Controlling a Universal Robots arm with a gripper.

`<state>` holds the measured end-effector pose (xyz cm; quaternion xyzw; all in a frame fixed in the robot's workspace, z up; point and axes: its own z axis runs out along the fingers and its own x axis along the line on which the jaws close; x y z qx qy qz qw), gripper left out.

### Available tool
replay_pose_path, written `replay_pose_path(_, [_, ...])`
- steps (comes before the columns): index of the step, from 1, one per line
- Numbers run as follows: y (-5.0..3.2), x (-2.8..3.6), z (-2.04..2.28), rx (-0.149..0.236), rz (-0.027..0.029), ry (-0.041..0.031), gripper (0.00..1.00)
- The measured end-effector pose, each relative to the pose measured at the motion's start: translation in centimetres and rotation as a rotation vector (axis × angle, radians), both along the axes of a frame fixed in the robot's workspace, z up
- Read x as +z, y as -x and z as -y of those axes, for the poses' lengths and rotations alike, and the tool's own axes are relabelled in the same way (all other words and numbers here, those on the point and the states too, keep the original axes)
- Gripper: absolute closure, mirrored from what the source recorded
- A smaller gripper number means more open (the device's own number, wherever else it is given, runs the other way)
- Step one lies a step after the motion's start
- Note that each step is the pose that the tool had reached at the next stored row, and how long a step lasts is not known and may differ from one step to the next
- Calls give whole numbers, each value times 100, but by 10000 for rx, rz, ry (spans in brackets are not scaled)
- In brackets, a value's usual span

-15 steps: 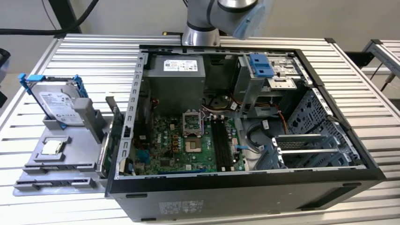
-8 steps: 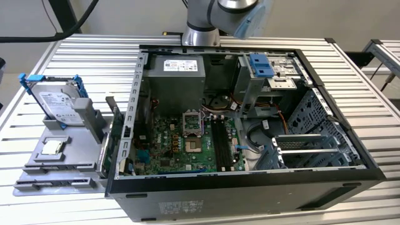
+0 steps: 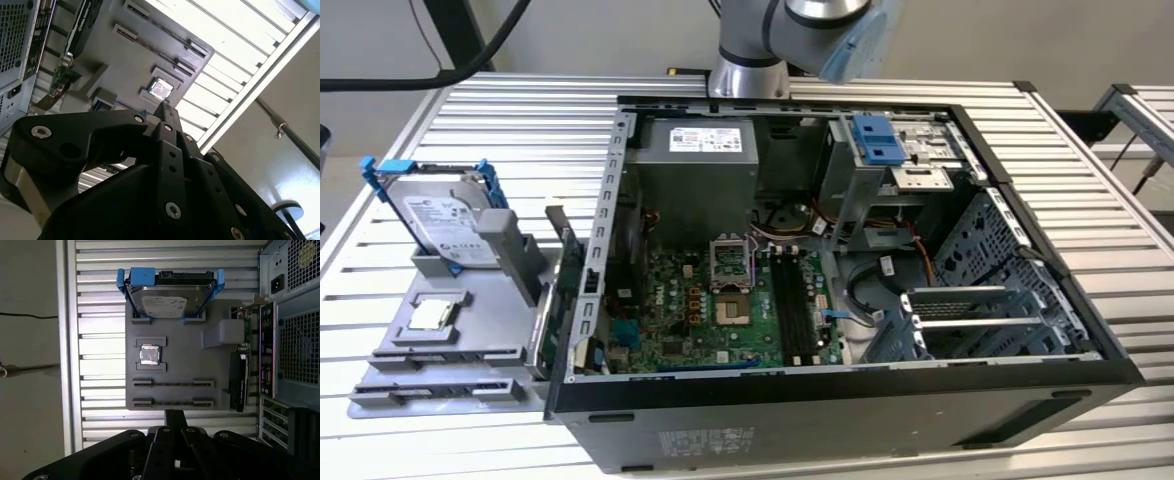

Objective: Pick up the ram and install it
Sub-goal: 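Reach for the ram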

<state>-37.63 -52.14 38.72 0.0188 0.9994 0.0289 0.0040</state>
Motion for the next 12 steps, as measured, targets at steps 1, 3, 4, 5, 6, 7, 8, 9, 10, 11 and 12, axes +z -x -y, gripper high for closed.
replay_pose_path(1, [0, 1, 0, 10, 6, 1, 100])
replay_pose_path(3, [0, 0, 1, 48, 47, 1, 100])
replay_pose_path(4, [0, 0, 0, 73, 81, 0, 100])
replay_pose_path(5, [0, 0, 0, 94, 112, 1, 100])
replay_pose_path(6, [0, 1, 0, 110, 142, 2, 100])
replay_pose_path(7, [-1, 1, 0, 111, 144, 1, 100])
replay_pose_path(8, [0, 0, 0, 115, 145, 1, 100])
replay_pose_path(9, [0, 0, 0, 119, 144, 1, 100])
replay_pose_path(10, [0, 0, 0, 119, 145, 1, 100])
replay_pose_path(11, [0, 0, 0, 121, 145, 1, 100])
replay_pose_path(12, [0, 0, 0, 127, 145, 0, 100])
